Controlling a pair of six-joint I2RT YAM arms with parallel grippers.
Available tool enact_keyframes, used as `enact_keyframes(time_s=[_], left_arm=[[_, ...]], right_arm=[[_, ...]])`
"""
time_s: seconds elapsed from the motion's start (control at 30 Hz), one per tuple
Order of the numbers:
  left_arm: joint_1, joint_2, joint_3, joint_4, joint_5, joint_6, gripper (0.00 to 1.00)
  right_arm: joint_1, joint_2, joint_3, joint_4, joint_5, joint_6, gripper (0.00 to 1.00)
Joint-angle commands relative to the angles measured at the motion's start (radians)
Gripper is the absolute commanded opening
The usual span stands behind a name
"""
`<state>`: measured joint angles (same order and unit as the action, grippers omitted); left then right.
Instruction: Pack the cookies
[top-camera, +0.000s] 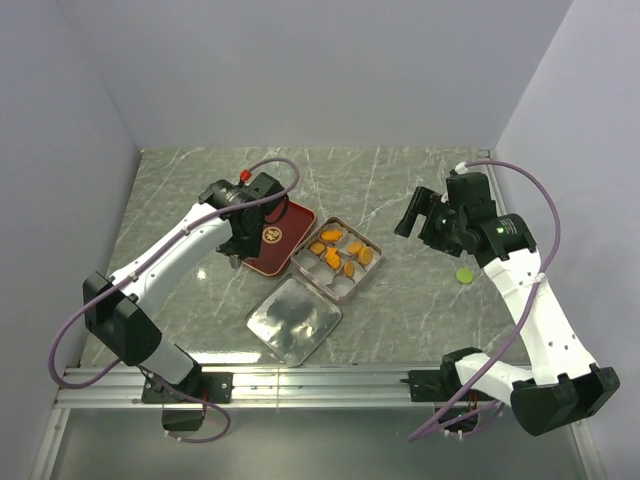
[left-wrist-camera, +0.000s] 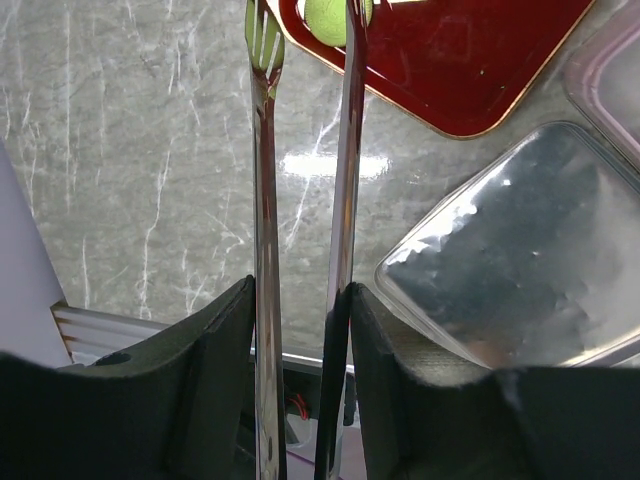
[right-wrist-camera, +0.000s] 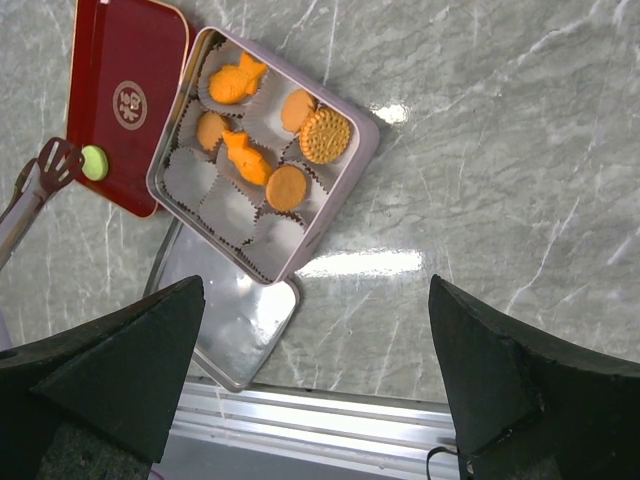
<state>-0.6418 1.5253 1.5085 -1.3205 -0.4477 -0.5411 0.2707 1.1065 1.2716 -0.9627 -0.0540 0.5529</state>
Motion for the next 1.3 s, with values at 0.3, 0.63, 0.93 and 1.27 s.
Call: enact_keyframes(time_s=[0.3,0.63,0.93,1.27], left_arm=[[0.057,0.053,0.022,0.070,-0.014,0.073,0.47],[0.068,0.087,0.099,0.061,0.056,0.070,0.43],[0.034,0.085,0.151,0.003,0.029,0.029,0.43],[0.034,0.078,0.058,0.009,0.000,0.024,0.43]], right_arm=[[0.007,0.030,0.048,0.022,0.009,-0.002,1.00],[0.009,0.058,0.075,0.019,0.019,-0.010,1.00],[0.013,0.073,0.083,0.021,0.017,-0.015,1.00],[0.024,0.066,0.081,0.018,0.022,-0.019,1.00]])
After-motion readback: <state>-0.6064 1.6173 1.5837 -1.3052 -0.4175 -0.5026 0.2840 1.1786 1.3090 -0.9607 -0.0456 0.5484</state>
